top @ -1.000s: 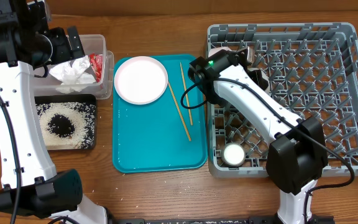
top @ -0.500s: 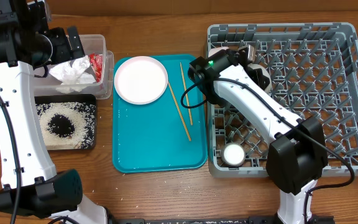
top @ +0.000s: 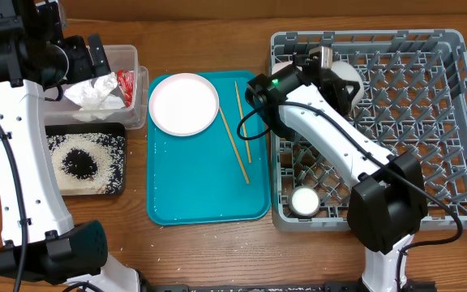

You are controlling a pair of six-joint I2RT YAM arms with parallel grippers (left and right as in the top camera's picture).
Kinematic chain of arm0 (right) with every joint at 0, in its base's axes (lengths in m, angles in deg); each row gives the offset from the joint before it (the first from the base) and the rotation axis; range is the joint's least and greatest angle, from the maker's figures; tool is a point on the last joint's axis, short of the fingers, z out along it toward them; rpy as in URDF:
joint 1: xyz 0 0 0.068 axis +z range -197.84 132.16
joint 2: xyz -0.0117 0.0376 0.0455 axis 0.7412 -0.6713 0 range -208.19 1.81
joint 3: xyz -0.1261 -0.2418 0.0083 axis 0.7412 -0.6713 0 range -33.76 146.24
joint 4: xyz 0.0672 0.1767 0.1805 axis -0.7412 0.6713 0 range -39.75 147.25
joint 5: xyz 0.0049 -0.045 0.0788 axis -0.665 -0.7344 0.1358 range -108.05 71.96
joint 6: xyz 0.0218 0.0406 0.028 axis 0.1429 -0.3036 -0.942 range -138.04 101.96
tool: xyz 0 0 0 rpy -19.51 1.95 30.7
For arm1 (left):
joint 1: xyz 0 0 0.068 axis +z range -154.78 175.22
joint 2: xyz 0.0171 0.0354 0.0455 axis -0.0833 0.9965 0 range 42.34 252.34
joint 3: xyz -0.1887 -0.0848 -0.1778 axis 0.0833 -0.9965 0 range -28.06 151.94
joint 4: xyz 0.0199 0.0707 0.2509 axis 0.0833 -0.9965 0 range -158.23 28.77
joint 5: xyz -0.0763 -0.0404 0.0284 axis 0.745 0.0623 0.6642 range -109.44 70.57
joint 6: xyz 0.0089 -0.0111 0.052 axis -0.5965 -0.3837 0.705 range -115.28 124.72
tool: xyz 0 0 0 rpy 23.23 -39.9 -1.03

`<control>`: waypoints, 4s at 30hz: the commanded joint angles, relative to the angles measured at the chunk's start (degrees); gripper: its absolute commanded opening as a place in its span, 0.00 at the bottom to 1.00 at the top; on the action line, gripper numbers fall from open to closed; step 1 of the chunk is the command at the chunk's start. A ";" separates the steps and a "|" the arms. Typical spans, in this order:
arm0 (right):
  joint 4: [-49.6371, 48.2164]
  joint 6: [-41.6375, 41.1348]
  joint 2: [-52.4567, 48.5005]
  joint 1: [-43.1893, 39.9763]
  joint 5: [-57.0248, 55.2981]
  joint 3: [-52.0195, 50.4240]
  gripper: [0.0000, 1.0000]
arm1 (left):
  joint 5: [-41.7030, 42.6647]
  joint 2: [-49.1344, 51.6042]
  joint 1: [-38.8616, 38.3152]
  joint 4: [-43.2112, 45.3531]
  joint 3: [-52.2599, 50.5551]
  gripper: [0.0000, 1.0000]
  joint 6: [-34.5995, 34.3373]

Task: Sort waste into correct bins and load items into the dishwasher
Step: 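Release the white bowl and move right gripper left toward the white plate, then grasp the white plate edge with the right gripper, then lift the white plate off the teal tray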

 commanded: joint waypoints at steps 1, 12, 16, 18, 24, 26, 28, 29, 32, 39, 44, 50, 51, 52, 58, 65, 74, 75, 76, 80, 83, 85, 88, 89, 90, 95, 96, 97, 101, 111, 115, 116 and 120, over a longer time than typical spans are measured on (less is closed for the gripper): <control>-0.02 -2.67 2.12 0.57 -8.39 -0.33 0.04 | -0.39 0.46 -0.39 0.09 0.92 1.00 -0.79; -0.02 -3.96 2.10 1.77 -10.56 -8.26 0.04 | -0.39 0.46 -0.46 0.09 0.92 1.00 -0.79; -0.07 -5.60 2.10 3.32 -10.56 -11.82 0.04 | -0.39 0.46 -0.42 0.09 0.92 1.00 -0.79; -0.13 -5.60 2.10 4.74 -10.38 -12.61 0.04 | -0.39 0.46 -0.52 0.09 0.92 1.00 -0.79; -1.79 -5.60 1.60 7.41 -9.99 -12.68 0.04 | -0.39 0.46 -0.55 0.09 0.92 1.00 -0.79; -2.34 -5.57 0.87 7.58 -8.85 -12.70 0.04 | -0.39 0.46 -0.55 0.09 0.92 1.00 -0.79; -2.32 -5.57 0.07 7.65 -7.48 -12.70 0.04 | -0.39 0.46 -0.55 0.09 0.92 1.00 -0.79; -2.32 -5.57 -0.31 7.69 -7.02 -12.70 0.04 | -0.39 0.46 -0.57 0.09 0.92 1.00 -0.79; -2.56 -5.60 -1.20 8.15 -6.40 -12.70 0.04 | -0.39 0.46 -0.55 0.09 0.92 1.00 -0.79; -3.02 -5.60 -1.25 9.88 -2.84 -12.70 0.04 | -0.39 0.46 -0.50 0.09 0.92 1.00 -0.79; -3.04 -5.60 -1.90 9.88 -0.39 -13.31 0.04 | -0.39 0.46 -0.50 0.07 0.92 1.00 -0.79; -5.16 -5.60 -2.21 9.88 -0.20 -16.85 0.04 | -0.39 0.46 -0.50 0.09 0.92 1.00 -0.79; -5.14 -5.60 -2.21 9.88 -0.07 -17.16 0.04 | -0.39 0.46 -0.50 0.09 0.92 1.00 -0.79; -5.11 -5.57 -2.21 9.88 0.00 -17.27 0.04 | -0.39 0.46 -0.50 0.09 0.92 1.00 -0.79; -5.09 -5.53 -2.21 10.84 -0.02 -17.25 0.34 | -0.39 0.46 -0.50 0.09 0.92 1.00 -0.79; -4.44 -5.53 -2.19 13.25 -0.04 -17.11 0.61 | -0.39 0.48 -0.87 0.07 0.92 1.00 -0.79; -0.11 -5.55 -2.19 15.61 -1.77 -12.15 1.00 | -0.39 0.52 -0.79 0.09 0.92 1.00 -0.79; -0.15 -5.55 -2.19 16.02 -2.08 -10.95 1.00 | -0.39 0.52 -0.79 0.09 0.92 1.00 -0.79; -0.26 -5.55 -2.19 16.35 -2.47 -9.77 1.00 | -0.39 0.52 -0.85 0.07 0.92 1.00 -0.79; -0.63 -5.51 -2.19 17.16 -4.61 -4.90 1.00 | -0.39 0.55 -0.90 0.09 0.92 1.00 -0.79; -2.29 -5.51 -2.19 17.44 -5.42 -3.23 1.00 | -0.39 0.55 -0.90 0.07 0.92 1.00 -0.79; -3.37 -5.53 -2.19 17.42 -5.27 -3.23 1.00 | -0.39 0.55 -0.87 0.09 0.92 1.00 -0.79; -4.07 -5.53 -2.19 17.42 -4.59 -3.23 1.00 | -0.39 0.55 -0.87 0.09 0.92 1.00 -0.79; -4.09 -5.53 -2.19 17.42 -4.42 -3.23 1.00 | -0.39 0.55 -0.87 0.09 0.92 1.00 -0.79; -4.22 -5.53 -2.19 17.42 -4.28 -3.23 1.00 | -0.39 0.55 -0.90 0.09 0.92 1.00 -0.79; -8.46 -5.31 -2.19 17.64 -1.92 -2.80 1.00 | -0.39 0.55 -0.90 0.07 0.92 1.00 -0.79; -9.46 -5.29 -2.19 17.70 -0.66 -2.08 1.00 | -0.39 0.55 -0.90 0.09 0.92 1.00 -0.79; -10.27 -5.16 -2.19 17.70 1.11 -0.94 1.00 | -0.39 0.55 -0.90 0.09 0.92 1.00 -0.79; -13.05 -3.96 -2.19 17.44 11.65 7.89 1.00 | -0.39 0.55 -0.90 0.09 0.92 1.00 -0.79; -34.29 29.46 -2.19 16.87 52.41 27.82 0.97 | -0.39 0.55 -0.90 0.07 0.92 1.00 -0.79; -39.98 25.92 -2.67 14.75 57.00 25.33 0.89 | -0.39 0.55 -0.90 0.07 0.92 1.00 -0.79; -41.35 24.11 -2.95 13.94 58.86 24.41 0.87 | -0.39 0.55 -0.90 0.09 0.92 1.00 -0.79; -47.34 17.46 -4.22 10.40 68.57 19.10 0.81 | -0.39 0.55 -0.90 0.09 0.92 1.00 -0.79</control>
